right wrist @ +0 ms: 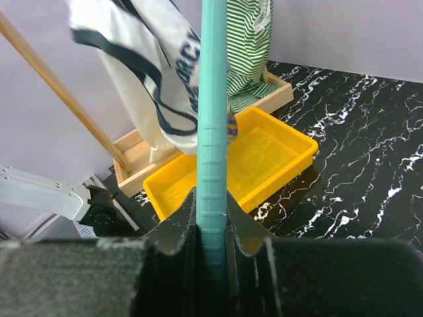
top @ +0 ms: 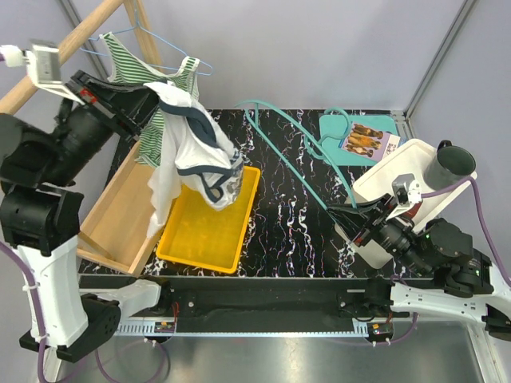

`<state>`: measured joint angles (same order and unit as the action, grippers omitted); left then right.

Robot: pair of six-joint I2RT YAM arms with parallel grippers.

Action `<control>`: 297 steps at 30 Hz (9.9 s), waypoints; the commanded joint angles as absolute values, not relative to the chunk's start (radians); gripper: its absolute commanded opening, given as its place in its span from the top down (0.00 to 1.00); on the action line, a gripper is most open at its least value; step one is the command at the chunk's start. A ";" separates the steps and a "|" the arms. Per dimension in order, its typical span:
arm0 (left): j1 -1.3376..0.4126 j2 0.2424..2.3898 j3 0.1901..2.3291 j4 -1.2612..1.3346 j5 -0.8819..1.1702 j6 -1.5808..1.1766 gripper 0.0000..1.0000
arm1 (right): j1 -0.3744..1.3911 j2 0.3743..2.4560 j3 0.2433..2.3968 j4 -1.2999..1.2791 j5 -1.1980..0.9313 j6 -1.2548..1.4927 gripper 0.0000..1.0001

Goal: Remove the tank top from the hanger

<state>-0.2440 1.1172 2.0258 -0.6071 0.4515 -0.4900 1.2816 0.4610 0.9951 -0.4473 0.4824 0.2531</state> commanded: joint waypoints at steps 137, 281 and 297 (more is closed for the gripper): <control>-0.253 0.643 0.906 -0.267 0.252 -1.086 1.00 | 1.279 1.208 0.987 0.045 0.394 0.239 0.18; -0.084 2.106 1.401 1.483 0.183 -1.490 0.42 | 0.919 1.008 1.221 -0.267 0.247 0.021 0.01; -0.087 2.132 1.535 1.309 0.124 -1.516 0.52 | 0.920 1.002 1.215 -0.256 0.235 0.029 0.00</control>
<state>-0.0849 2.1296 1.4708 1.2758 0.1551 -1.5211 0.9257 1.0161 1.2140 -0.2859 0.2417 0.0395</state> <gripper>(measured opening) 0.499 0.993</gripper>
